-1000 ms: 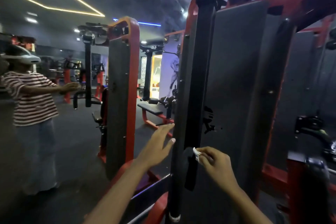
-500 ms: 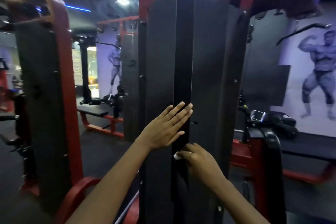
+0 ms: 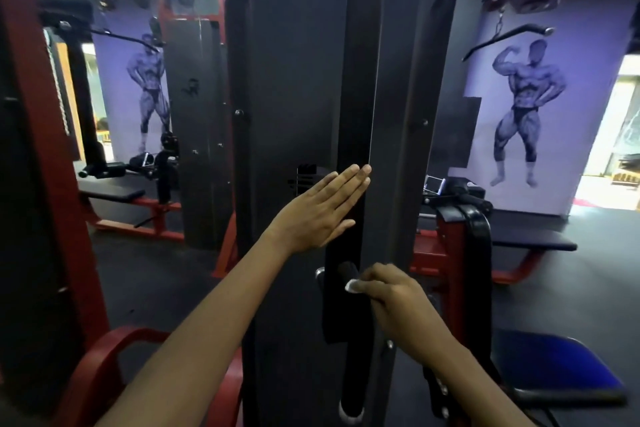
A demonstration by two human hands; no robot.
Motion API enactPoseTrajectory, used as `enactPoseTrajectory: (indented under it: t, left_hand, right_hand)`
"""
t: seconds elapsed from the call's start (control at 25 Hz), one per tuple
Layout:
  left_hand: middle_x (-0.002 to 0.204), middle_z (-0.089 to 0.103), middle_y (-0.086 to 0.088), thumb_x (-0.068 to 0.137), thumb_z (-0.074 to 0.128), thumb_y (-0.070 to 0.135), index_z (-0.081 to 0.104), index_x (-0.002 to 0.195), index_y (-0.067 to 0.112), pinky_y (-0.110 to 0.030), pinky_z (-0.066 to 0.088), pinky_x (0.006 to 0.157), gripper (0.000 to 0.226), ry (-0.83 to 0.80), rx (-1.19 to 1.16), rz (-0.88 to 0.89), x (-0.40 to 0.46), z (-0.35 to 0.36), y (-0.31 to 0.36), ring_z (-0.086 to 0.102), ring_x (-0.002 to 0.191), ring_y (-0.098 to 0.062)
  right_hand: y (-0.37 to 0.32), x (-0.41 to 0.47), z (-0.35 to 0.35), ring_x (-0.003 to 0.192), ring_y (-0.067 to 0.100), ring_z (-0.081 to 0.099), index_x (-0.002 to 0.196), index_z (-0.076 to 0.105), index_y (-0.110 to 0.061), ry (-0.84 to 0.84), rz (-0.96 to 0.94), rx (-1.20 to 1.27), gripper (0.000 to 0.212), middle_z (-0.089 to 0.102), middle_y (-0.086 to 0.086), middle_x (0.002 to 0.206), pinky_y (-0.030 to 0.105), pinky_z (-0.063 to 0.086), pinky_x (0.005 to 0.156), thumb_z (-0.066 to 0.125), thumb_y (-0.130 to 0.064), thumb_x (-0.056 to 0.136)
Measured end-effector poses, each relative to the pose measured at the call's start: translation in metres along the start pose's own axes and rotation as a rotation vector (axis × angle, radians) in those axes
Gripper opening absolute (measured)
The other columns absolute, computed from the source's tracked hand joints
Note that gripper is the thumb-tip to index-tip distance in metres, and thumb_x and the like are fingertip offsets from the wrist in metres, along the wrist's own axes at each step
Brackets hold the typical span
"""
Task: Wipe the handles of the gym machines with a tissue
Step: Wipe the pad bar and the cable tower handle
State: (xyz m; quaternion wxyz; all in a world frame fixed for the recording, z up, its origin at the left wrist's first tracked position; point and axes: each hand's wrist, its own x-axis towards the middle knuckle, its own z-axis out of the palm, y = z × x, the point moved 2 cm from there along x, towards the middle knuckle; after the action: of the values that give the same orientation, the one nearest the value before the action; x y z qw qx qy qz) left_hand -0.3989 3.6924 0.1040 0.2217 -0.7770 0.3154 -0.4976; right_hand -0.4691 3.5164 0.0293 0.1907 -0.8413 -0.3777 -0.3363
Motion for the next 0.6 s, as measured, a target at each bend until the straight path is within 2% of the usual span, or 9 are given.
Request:
enactPoseTrajectory:
  t: [0.08, 0.2, 0.32, 0.4, 0.48, 0.6]
  left_hand:
    - [0.157, 0.004, -0.015, 0.102, 0.027, 0.039, 0.009, 0.148, 0.001, -0.040, 0.010, 0.119, 0.063, 0.021, 0.002, 0.001, 0.001, 0.000, 0.001, 0.004, 0.146, -0.026]
    - [0.157, 0.004, -0.016, 0.101, 0.028, 0.038, 0.009, 0.148, 0.000, -0.040, 0.012, 0.119, 0.063, 0.015, 0.000, 0.006, 0.002, -0.002, 0.002, 0.004, 0.146, -0.027]
    - [0.157, 0.005, -0.016, 0.101, 0.029, 0.038, 0.009, 0.148, 0.000, -0.040, 0.013, 0.119, 0.064, 0.020, 0.006, -0.005, 0.002, -0.002, 0.003, 0.005, 0.146, -0.028]
    - [0.157, 0.004, -0.016, 0.101, 0.027, 0.038, 0.009, 0.148, 0.000, -0.040, 0.012, 0.119, 0.063, 0.017, 0.003, -0.010, 0.003, -0.003, 0.005, 0.004, 0.146, -0.028]
    - [0.157, 0.004, -0.016, 0.101, 0.026, 0.039, 0.008, 0.148, 0.000, -0.040, 0.011, 0.119, 0.063, 0.004, 0.004, -0.011, 0.001, -0.002, 0.005, 0.004, 0.146, -0.028]
    - [0.157, 0.004, -0.016, 0.101, 0.025, 0.039, 0.006, 0.149, 0.001, -0.041, 0.010, 0.119, 0.063, -0.009, 0.003, -0.012, 0.002, -0.001, 0.004, 0.002, 0.146, -0.027]
  right_hand:
    - [-0.012, -0.024, -0.002, 0.073, 0.014, 0.059, 0.098, 0.073, -0.013, 0.052, -0.003, -0.007, 0.023, 0.064, -0.003, 0.087, 0.025, 0.051, 0.062, 0.052, -0.011, 0.088]
    - [-0.024, -0.048, -0.002, 0.082, 0.011, 0.061, 0.101, 0.071, -0.013, 0.070, 0.014, 0.035, 0.032, 0.064, -0.004, 0.094, 0.023, 0.052, 0.068, 0.041, -0.023, 0.098]
    - [-0.011, -0.031, -0.008, 0.084, 0.010, 0.061, 0.093, 0.072, -0.014, 0.121, 0.063, 0.106, 0.017, 0.063, -0.003, 0.093, 0.022, 0.051, 0.072, 0.057, -0.006, 0.088]
    - [0.005, 0.001, -0.008, 0.083, 0.014, 0.062, 0.091, 0.074, -0.012, 0.137, 0.105, 0.083, 0.021, 0.065, -0.001, 0.092, 0.024, 0.052, 0.073, 0.065, 0.003, 0.080]
    - [0.016, 0.025, 0.004, 0.084, 0.017, 0.064, 0.093, 0.075, -0.010, 0.092, 0.125, 0.055, 0.022, 0.067, 0.001, 0.092, 0.026, 0.054, 0.074, 0.065, 0.004, 0.080]
    - [0.021, 0.026, 0.020, 0.085, 0.007, 0.064, 0.096, 0.075, -0.010, 0.103, 0.194, 0.184, 0.026, 0.066, -0.001, 0.091, 0.007, 0.046, 0.079, 0.063, 0.007, 0.079]
